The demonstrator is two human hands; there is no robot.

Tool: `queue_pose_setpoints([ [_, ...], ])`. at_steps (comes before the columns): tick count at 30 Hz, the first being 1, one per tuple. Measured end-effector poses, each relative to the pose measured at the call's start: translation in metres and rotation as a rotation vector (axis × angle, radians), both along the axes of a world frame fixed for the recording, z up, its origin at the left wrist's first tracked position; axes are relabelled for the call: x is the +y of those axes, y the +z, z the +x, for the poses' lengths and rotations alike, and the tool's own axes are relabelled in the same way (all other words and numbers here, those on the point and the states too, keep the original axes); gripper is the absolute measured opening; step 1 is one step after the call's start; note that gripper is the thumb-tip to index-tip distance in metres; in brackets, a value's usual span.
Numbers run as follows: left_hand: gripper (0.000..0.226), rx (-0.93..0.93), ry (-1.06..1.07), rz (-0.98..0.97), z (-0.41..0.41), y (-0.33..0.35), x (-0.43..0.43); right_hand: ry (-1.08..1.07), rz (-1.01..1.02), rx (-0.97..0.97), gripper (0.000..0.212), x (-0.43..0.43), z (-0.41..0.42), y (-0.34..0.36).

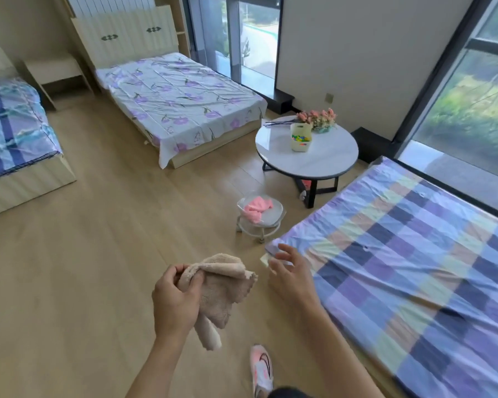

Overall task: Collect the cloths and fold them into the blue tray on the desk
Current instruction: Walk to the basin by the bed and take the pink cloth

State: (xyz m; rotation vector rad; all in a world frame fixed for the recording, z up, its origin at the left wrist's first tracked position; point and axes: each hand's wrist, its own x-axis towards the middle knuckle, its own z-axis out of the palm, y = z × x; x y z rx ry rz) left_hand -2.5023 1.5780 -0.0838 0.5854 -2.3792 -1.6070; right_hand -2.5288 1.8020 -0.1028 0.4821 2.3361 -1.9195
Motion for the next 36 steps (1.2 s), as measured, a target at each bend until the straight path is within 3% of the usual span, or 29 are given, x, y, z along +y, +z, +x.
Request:
queue_pose_setpoints([
  [10,0.015,-0.028,0.004,0.001,-0.227,-0.003,-0.005,0.045,0.032,-0.038,0.035,-0.003,-0.241,-0.013],
  [25,0.011,-0.17,-0.211,-0.104,-0.587,-0.107,-0.028,-0.055,0.109,-0.281,0.04,-0.042,-0.541,-0.146],
  [36,0.01,-0.313,-0.203,-0.117,-0.72,-0.285,-0.016,0.189,0.389,-0.509,0.066,-0.027,-0.695,-0.362],
])
